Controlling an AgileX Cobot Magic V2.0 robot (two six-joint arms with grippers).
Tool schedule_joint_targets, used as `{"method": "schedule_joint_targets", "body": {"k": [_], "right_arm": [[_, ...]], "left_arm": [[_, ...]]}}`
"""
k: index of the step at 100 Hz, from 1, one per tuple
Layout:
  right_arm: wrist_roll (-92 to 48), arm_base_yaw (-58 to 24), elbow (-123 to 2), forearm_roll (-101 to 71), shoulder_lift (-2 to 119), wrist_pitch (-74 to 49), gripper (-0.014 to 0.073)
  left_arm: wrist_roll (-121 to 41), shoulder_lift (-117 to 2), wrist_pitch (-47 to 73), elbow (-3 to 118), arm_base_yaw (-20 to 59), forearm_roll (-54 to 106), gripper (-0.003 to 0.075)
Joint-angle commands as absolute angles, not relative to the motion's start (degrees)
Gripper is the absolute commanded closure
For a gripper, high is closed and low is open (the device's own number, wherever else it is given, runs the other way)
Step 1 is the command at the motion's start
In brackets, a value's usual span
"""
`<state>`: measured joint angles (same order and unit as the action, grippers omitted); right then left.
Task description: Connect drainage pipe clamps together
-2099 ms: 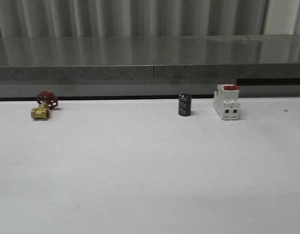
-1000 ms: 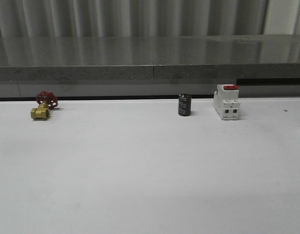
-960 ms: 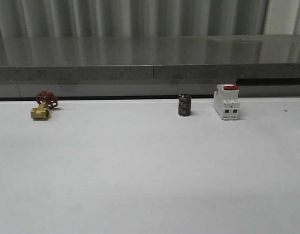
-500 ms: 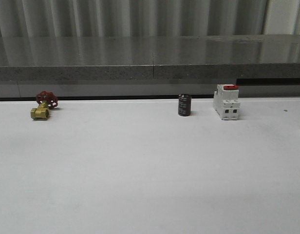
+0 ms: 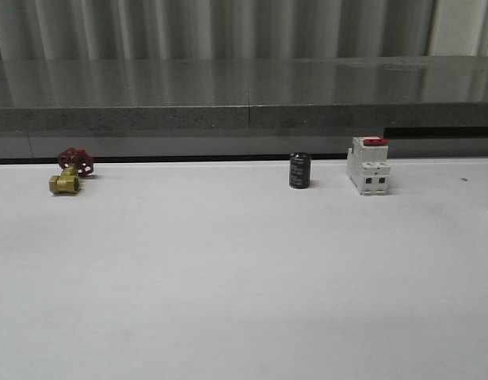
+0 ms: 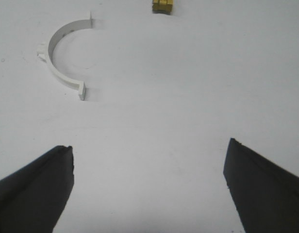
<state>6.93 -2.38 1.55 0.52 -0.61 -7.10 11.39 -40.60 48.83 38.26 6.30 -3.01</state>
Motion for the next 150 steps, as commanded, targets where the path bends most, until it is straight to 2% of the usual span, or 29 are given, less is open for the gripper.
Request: {"method": "schedule_joint_targets", "body": {"k": [1,40,72,107,150], "right_arm": [[6.8,-2.0,0.6,0.8,-1.7,-2.3,0.0661],[6.8,-2.0,0.6,0.8,-1.7,-2.3,0.0661],[6.8,-2.0,0.6,0.8,-1.7,-2.3,0.0661],[6.8,-2.0,0.6,0.8,-1.7,-2.3,0.0661],[6.8,-2.0,0.6,0.8,-1.7,-2.3,0.0661]], "left_arm": [[12.0,-46.1,44.6,42.1,4.1,-3.9,0.0102],[-6.9,-77.2,42.2,59.0,-9.9,5.1,0.0102],[-12.8,-95.7,40.8,67.7,-14.1,5.3,0.0102],[-14.6,-106.4,38.2,73.5,-14.7,3.5,0.0102],[-15.5,-109.0,36.9,74.1,-14.7,3.5,0.0102]]}}
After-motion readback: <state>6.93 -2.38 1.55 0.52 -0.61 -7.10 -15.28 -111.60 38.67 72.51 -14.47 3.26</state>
